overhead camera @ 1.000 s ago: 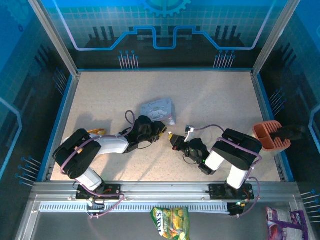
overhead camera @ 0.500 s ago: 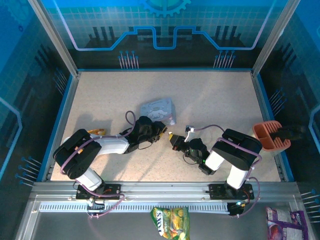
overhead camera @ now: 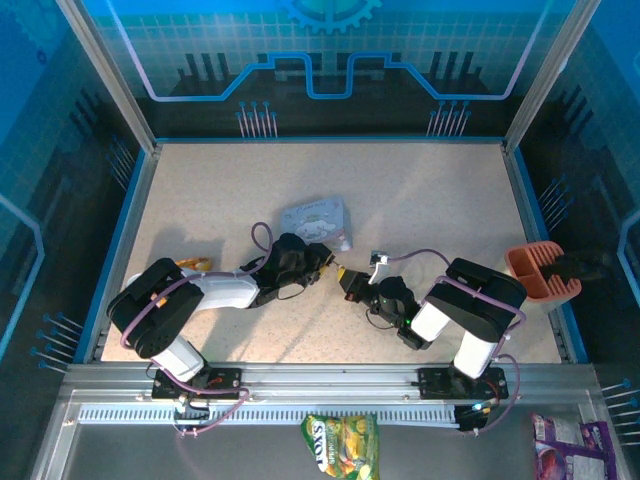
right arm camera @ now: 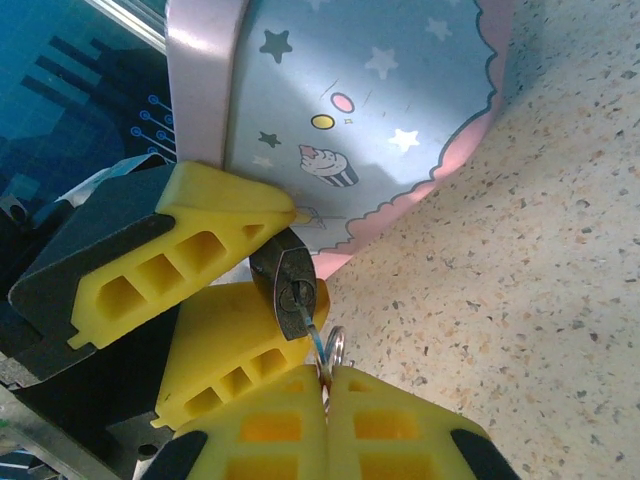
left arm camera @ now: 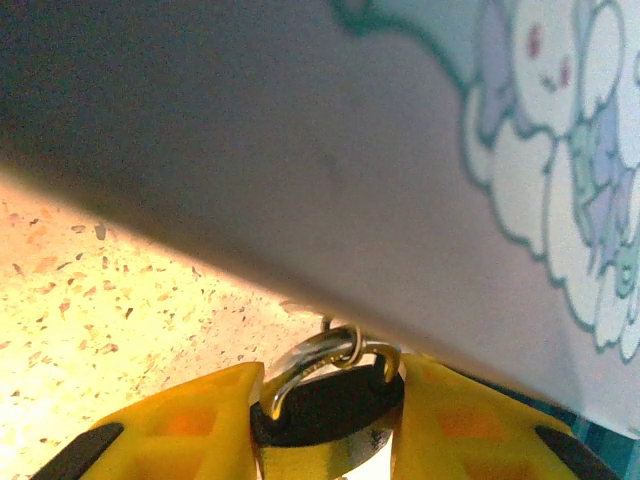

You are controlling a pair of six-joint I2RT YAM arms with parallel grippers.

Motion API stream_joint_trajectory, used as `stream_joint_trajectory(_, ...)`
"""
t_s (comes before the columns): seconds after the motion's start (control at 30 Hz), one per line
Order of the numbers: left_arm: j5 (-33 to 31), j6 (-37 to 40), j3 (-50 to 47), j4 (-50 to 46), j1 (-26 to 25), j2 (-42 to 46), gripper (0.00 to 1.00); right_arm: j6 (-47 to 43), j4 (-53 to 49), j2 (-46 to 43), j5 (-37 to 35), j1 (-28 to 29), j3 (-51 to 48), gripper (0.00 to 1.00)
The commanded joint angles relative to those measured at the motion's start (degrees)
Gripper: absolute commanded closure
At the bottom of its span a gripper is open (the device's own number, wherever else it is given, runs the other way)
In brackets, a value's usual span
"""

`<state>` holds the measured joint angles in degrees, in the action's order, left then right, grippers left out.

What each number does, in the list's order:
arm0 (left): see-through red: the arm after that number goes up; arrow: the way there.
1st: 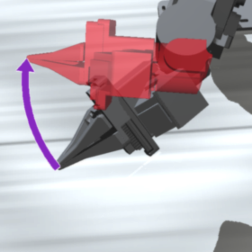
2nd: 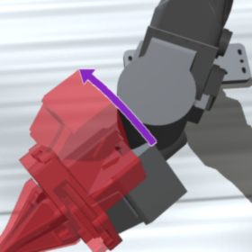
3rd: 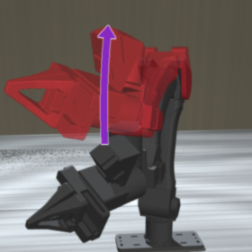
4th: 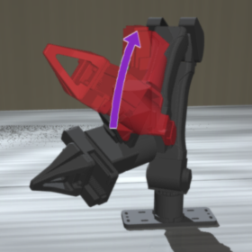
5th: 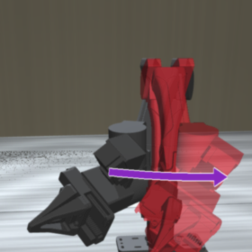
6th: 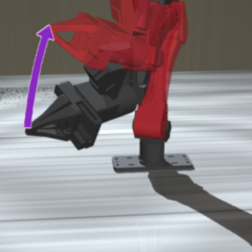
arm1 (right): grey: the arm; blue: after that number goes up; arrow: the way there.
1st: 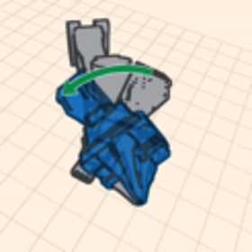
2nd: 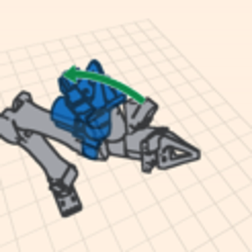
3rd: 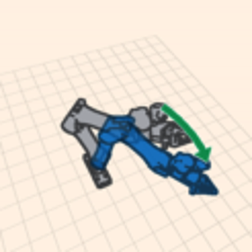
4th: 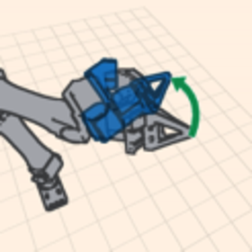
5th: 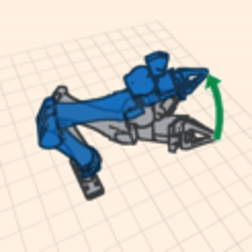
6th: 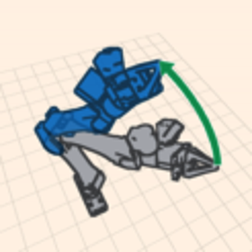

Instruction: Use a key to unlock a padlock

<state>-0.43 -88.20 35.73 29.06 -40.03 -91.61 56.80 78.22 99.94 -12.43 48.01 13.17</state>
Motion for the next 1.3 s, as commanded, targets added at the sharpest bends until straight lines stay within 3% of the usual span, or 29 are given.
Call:
stream_joint_trajectory(0.0,3.05,-0.05,1.41,1.88,-2.11,-0.54,0.94,0.02,3.35,-0.95,1.41,0.68,1.78,1.00)
stream_joint_trajectory(1.27,5.62,2.12,2.51,-2.53,-4.57,1.90,0.98,1.21,3.31,0.08,10.85,-6.78,1.86,1.00)
